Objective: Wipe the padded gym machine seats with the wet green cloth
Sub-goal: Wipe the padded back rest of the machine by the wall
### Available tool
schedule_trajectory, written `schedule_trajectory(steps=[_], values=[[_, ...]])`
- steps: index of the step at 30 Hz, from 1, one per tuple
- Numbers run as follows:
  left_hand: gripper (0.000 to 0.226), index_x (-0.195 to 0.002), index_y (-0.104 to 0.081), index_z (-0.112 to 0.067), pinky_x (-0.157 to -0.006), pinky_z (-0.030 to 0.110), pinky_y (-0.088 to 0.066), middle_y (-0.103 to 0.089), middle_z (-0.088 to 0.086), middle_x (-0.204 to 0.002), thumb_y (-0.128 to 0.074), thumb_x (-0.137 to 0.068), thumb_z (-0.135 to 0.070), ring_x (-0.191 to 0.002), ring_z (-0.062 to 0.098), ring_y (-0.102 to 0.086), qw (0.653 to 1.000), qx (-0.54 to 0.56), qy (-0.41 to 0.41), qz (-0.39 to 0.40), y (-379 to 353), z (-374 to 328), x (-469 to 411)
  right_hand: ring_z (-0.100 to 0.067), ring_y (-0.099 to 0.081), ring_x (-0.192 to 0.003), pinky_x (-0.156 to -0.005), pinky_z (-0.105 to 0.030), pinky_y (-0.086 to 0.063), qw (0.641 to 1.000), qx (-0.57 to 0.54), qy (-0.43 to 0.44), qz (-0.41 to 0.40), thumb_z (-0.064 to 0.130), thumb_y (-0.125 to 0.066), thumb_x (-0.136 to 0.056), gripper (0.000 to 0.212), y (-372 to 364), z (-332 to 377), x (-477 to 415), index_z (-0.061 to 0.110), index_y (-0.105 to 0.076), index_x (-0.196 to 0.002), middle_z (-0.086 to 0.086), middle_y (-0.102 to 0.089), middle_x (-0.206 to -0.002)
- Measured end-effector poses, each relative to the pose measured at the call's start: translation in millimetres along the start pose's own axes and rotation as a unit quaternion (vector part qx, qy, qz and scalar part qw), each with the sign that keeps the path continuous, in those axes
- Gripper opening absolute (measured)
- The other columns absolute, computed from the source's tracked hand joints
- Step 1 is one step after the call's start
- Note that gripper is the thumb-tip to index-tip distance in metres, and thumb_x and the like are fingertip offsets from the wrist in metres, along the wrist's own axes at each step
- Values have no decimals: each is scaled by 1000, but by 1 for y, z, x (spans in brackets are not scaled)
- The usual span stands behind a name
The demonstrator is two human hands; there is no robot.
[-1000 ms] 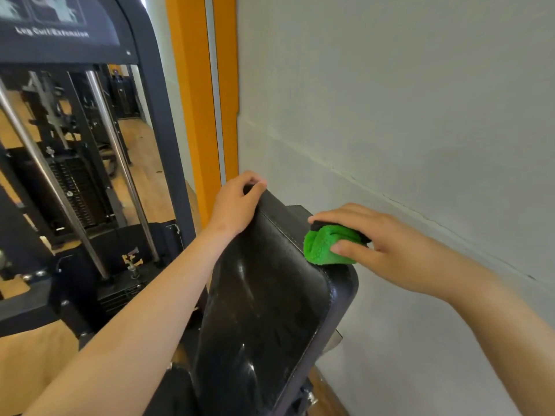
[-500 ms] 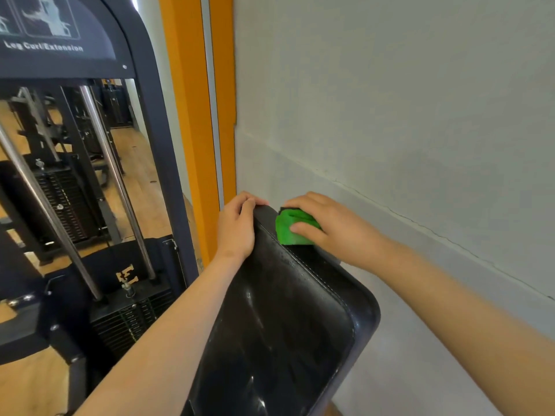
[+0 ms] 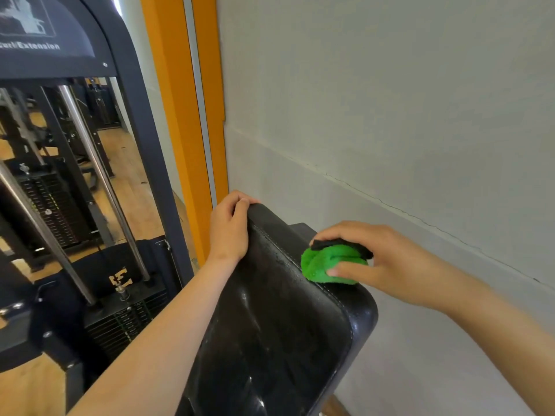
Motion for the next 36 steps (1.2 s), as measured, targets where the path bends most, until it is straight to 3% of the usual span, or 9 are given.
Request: schedule_trajectory(steps=[7,11,13,17,22,27,30,32,36], values=[[31,-90,-70,-14,-72,10,-42,-64,-10,-86,-40,-98,-22,-87,4,-56,1000,10,8,-5,2,4,-1,1,-56,-107,-86,-8,-40,1000,-4,7,-5,31,-69,-85,32,-7,-5,-21,35,-59,-115,20,-63,-114],[38,-87,-69,-14,-76,15,-43,-64,-9,-86,-34,-100,-19,-87,3,-57,999,20,-2,-25,3,6,-2,-7,-55,-109,-96,-21,-43,999,45,15,-7,25,-68,-90,38,-18,-12,-69,22,-57,-126,7,-60,-122],[40,-83,-67,-18,-74,14,-42,-63,-9,-82,-31,-103,-16,-83,-1,-56,999,25,13,-33,3,6,-2,-9,-54,-105,-94,-21,-43,998,61,24,-4,24,-67,-90,38,-24,-13,-97,19,-56,-127,7,-59,-117],[35,-87,-61,-18,-69,23,-41,-58,-3,-79,-30,-100,-30,-76,5,-53,997,60,19,-33,2,3,-3,-3,-52,-95,-79,-6,-39,997,65,20,26,24,-65,-92,32,-32,-15,-143,19,-57,-123,14,-55,-105],[21,-99,-50,-21,-66,8,-39,-53,-6,-87,-30,-105,-24,-75,-6,-50,995,75,7,-60,5,-1,0,-4,-52,-94,-75,-3,-38,996,87,26,26,23,-65,-92,33,-36,-17,-168,16,-57,-124,13,-55,-105],[31,-94,-55,-22,-66,14,-40,-56,-8,-81,-28,-99,-36,-76,1,-51,995,88,4,-54,5,3,-1,-6,-54,-94,-81,-12,-43,996,88,24,2,22,-68,-90,33,-36,-11,-156,15,-60,-121,11,-59,-104],[28,-94,-56,-15,-69,10,-38,-58,-11,-81,-31,-101,-25,-79,-4,-53,996,69,-2,-57,5,5,-2,-7,-58,-92,-85,-24,-46,997,76,4,5,21,-70,-88,31,-28,-6,-133,15,-63,-117,7,-65,-103],[25,-91,-55,-16,-72,11,-39,-63,-16,-80,-32,-102,-18,-81,-5,-55,996,69,-1,-58,5,5,-3,-6,-59,-93,-86,-22,-46,997,75,-8,8,21,-72,-87,32,-23,-1,-117,14,-64,-117,3,-68,-105],[21,-88,-53,-24,-81,30,-45,-69,-9,-85,-35,-99,-22,-90,11,-62,995,87,5,-46,5,7,-2,9,-57,-91,-80,-6,-40,997,67,-36,-5,18,-73,-86,32,-16,7,-82,15,-65,-116,12,-66,-101]])
Point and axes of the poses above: each hand's wrist, its own x-axis away from the middle knuckle, its own y-axis out of the back of the hand, z = x × y, the point moved 3 cm from there along -x, towards the middle knuckle
